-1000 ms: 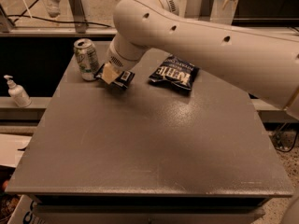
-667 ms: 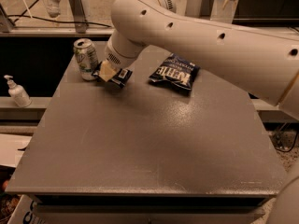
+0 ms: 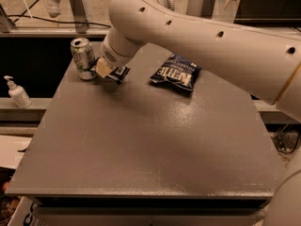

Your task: Move rxbar blueberry near 7up can

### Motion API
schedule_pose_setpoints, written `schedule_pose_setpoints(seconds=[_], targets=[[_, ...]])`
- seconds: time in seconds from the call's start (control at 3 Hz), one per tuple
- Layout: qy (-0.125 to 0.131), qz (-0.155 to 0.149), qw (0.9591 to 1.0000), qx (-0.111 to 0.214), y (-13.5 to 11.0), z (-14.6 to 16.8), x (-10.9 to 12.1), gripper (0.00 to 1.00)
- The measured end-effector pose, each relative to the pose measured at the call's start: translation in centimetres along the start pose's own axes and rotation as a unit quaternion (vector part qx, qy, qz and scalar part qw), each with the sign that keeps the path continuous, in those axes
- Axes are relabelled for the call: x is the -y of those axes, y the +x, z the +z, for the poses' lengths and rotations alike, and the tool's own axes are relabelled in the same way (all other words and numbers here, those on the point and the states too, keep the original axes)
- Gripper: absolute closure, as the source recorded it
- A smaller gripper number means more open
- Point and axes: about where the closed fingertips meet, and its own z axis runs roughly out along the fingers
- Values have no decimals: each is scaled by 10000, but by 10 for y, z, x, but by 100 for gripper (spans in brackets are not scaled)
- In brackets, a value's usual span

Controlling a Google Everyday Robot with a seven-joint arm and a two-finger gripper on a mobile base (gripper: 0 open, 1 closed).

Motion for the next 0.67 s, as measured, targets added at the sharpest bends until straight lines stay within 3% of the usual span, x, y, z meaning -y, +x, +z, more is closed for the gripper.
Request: schedule_pose_setpoints(seconds=[0.33, 0.67], targets=[[-53, 41, 9999, 80, -4, 1, -1, 13], [-101, 67, 9998, 146, -8, 0, -2, 0]])
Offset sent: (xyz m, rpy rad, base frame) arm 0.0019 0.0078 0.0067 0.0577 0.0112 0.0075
